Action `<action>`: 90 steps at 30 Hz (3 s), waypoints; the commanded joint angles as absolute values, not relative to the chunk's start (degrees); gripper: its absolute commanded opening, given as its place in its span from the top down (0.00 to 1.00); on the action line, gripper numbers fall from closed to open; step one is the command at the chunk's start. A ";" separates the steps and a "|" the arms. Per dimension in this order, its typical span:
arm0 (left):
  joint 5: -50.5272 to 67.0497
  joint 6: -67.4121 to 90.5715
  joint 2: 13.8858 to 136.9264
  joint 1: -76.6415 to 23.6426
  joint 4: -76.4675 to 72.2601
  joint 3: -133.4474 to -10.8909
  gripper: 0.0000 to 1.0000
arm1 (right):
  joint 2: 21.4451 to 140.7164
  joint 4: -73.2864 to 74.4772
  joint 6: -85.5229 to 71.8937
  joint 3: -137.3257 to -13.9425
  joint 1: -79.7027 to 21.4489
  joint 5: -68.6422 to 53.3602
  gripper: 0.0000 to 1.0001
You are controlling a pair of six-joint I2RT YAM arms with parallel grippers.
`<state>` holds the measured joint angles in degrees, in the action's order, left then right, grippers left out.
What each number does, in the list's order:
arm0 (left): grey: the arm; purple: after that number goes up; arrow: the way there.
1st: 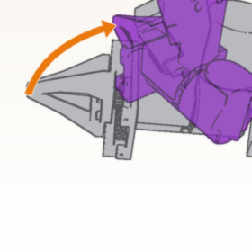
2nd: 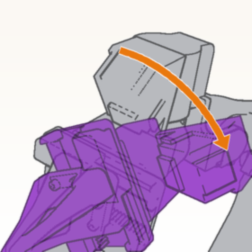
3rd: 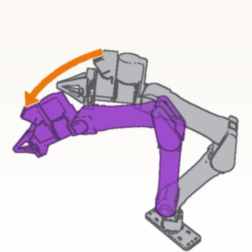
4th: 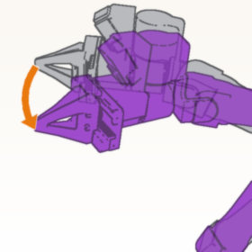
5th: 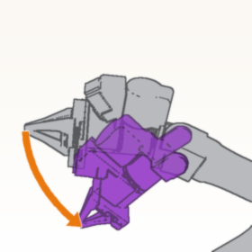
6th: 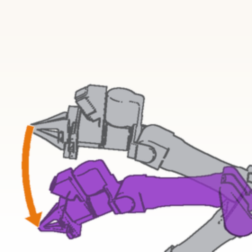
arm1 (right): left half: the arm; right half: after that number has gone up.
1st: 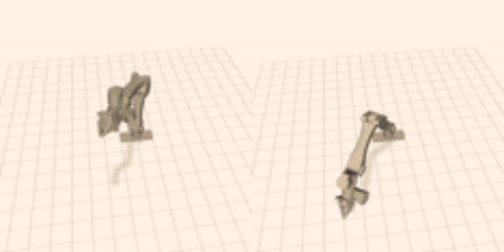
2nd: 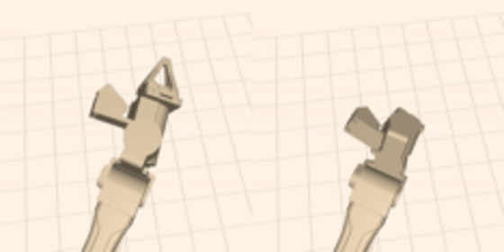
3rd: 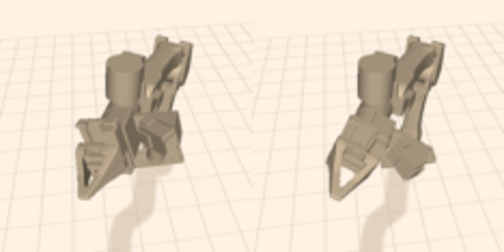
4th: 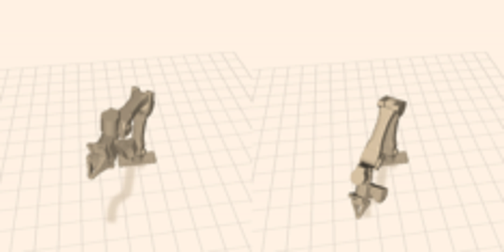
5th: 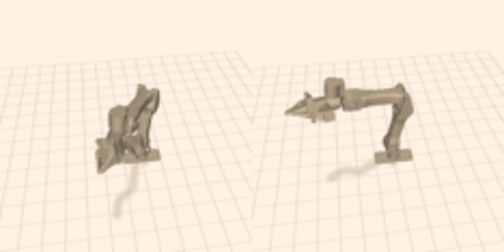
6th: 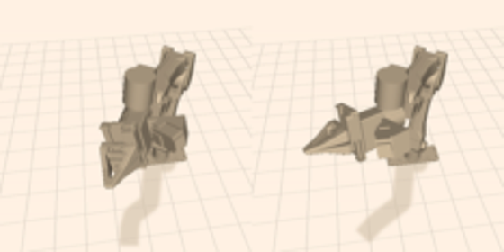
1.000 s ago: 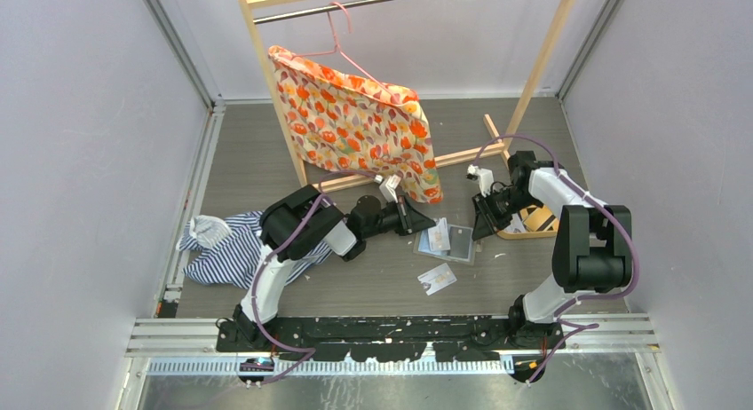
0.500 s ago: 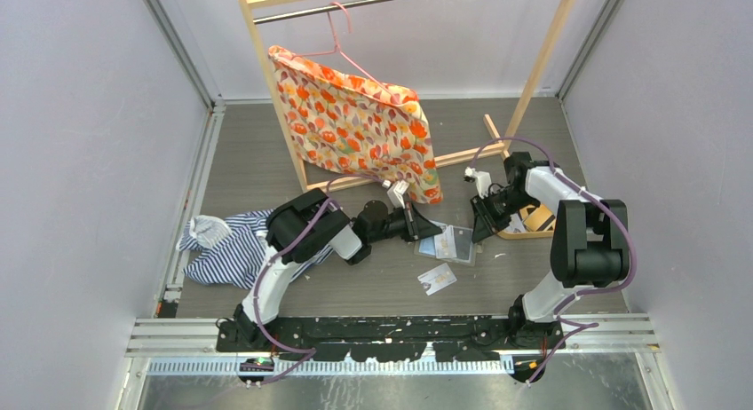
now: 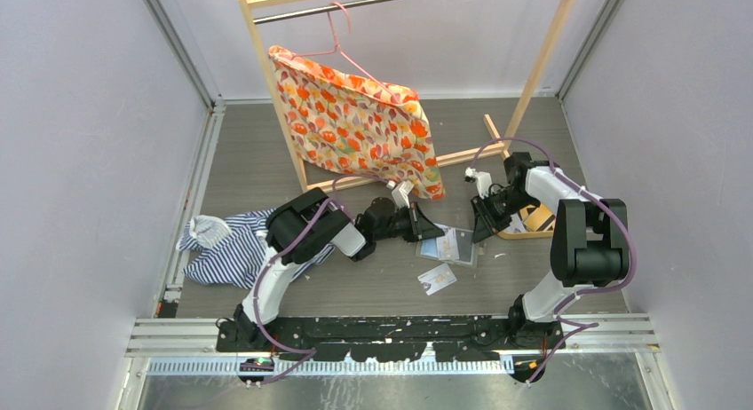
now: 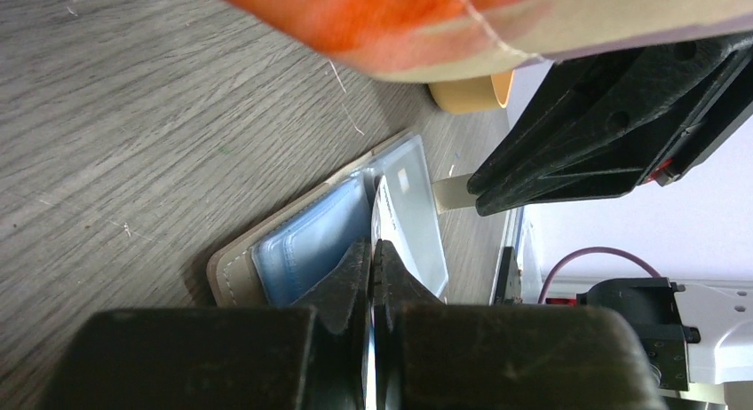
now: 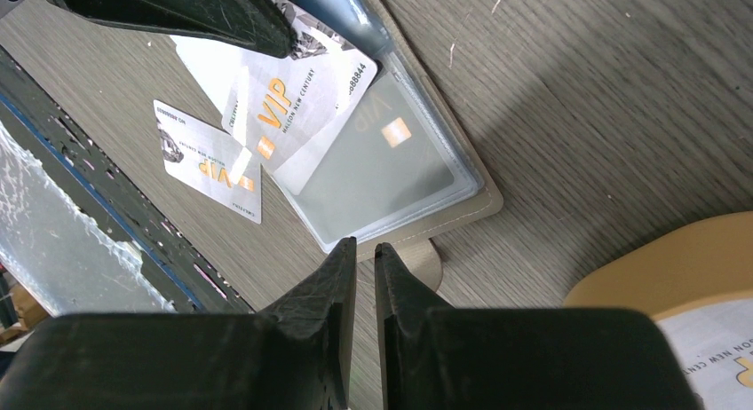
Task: Put the credit cards into the card holder
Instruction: Insert the credit card into the card holder.
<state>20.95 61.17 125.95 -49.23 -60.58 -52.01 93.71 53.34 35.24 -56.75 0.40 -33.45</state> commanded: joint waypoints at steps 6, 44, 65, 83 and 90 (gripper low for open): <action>20.57 58.79 124.25 -49.98 -51.45 -54.94 1.00 | 93.93 52.76 34.34 -58.62 -2.26 -32.68 0.81; 26.51 57.56 125.15 -50.95 -34.97 -63.57 0.89 | 98.90 50.36 30.49 -59.39 -6.27 -23.20 0.79; 17.82 51.16 114.50 -50.54 -18.20 -62.16 0.45 | 98.64 50.80 30.26 -59.77 -6.29 -23.82 0.78; 20.17 52.97 115.27 -53.76 -16.13 -63.38 0.68 | 98.81 50.90 30.15 -59.85 -6.28 -23.84 0.78; 21.18 55.73 117.43 -55.94 -19.32 -64.67 0.72 | 98.64 50.98 30.06 -59.86 -6.41 -24.05 0.78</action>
<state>19.70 54.04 115.66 -54.85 -17.61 -62.85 98.65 51.40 30.20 -58.00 -5.96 -23.27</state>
